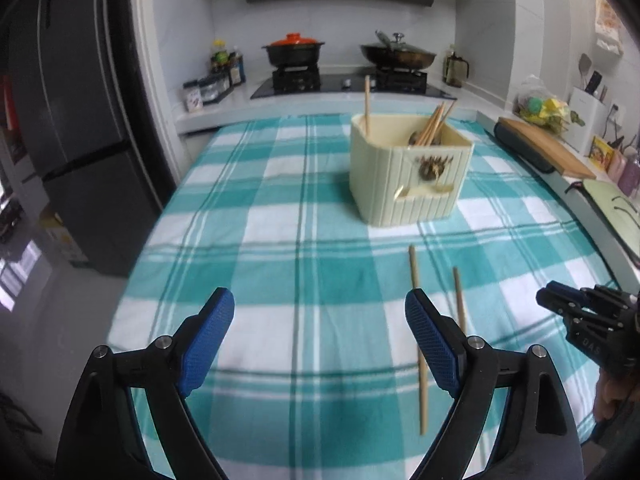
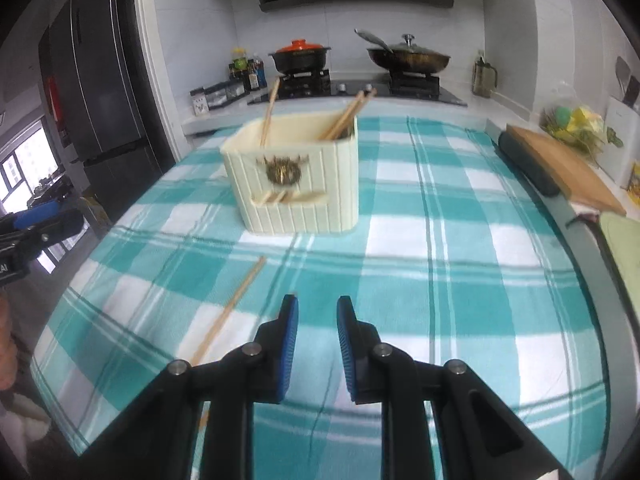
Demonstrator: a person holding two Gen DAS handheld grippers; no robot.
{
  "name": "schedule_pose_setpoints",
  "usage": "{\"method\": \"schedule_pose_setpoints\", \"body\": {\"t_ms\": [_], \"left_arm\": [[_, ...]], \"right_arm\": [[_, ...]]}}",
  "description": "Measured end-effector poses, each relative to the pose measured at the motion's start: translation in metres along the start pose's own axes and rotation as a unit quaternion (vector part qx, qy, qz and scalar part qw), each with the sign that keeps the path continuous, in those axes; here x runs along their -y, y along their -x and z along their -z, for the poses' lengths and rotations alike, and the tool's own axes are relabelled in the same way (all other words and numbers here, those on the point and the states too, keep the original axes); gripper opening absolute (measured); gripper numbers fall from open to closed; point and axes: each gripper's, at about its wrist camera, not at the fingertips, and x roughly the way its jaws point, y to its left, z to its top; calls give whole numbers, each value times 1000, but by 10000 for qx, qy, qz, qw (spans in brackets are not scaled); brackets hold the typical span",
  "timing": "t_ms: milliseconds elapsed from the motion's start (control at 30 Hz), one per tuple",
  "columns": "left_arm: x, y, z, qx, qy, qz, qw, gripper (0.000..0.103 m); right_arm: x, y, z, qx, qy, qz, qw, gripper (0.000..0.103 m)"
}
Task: Organize utensils
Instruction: 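Move both tools back down to the last two chopsticks, then close the right tool on one chopstick while the left tool closes on the other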
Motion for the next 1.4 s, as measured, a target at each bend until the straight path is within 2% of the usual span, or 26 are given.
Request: {"method": "schedule_pose_setpoints", "body": {"t_ms": [100,200,433,500,600,700,733,767,800,967,1067,1300,1400], "left_arm": [[-14,-3,40,-331,332,-19,9989,88],[-19,0,62,-482,507,-7,9975,88],[-10,6,71,-387,323,-80,9987,88],[-11,6,73,-397,343,-88,9986,88],[-11,4,78,-475,367,-79,9982,88],[-7,0,84,-568,338,-76,9978,88],[-5,-2,86,-610,321,-53,9976,88],[-2,-4,88,-648,297,-16,9975,88],[2,-5,90,-682,263,14,9973,88],[24,-10,88,-733,-16,202,9971,88],[37,-18,80,-714,-166,388,9966,88],[71,-55,54,-813,-480,552,9940,88],[86,-75,50,-879,-631,452,9931,88]], "right_arm": [[-1,-17,50,-416,-2,86,9991,21],[-8,-23,72,-569,-180,-84,9982,21],[-54,-33,52,-548,-327,-648,9959,22],[-64,-42,49,-633,-321,-526,9961,39],[-76,-56,54,-800,-119,-253,9964,39],[-82,-58,62,-749,266,84,9968,35],[-83,-56,63,-726,402,167,9964,30],[-82,-53,64,-690,471,246,9962,18],[-81,-51,65,-684,505,329,9958,12],[-52,-40,74,-631,326,598,9957,7],[-27,-31,80,-600,147,773,9951,6],[32,-12,94,-484,-321,1193,9912,6],[43,-8,98,-420,-426,1219,9907,6]]}}
